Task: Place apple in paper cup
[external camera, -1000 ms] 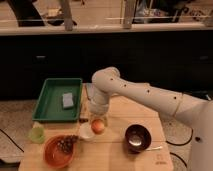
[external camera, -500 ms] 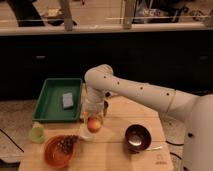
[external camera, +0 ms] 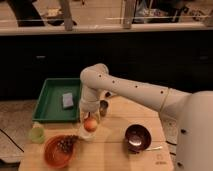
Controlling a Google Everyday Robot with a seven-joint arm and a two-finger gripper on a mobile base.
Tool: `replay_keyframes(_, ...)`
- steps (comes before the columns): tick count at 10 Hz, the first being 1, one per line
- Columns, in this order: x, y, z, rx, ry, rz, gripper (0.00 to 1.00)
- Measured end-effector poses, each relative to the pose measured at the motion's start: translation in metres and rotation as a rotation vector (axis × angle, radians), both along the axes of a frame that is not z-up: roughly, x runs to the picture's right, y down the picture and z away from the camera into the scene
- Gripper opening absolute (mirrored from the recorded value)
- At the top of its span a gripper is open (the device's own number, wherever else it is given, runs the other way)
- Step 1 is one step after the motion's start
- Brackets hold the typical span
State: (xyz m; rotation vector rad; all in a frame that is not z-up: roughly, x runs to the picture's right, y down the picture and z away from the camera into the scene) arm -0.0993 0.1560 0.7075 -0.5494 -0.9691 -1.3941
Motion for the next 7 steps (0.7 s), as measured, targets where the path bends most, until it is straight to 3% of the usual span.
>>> replay_keyframes(4,-0.0027,-0.0001,-0.0011,-0.009,-0.009,-0.008,0.56)
replay_keyframes(5,-0.0035,0.0001,-0.0015,-0.012,-0.012,-0.013,0.74)
replay_keyframes(6,-0.0029,0.0006,-0.0014,-0.015,-0.012,-0.016,0.80)
replay_keyframes(7,-0.0027,0.0008,-0.0013,-0.017,-0.012,-0.017,0.80)
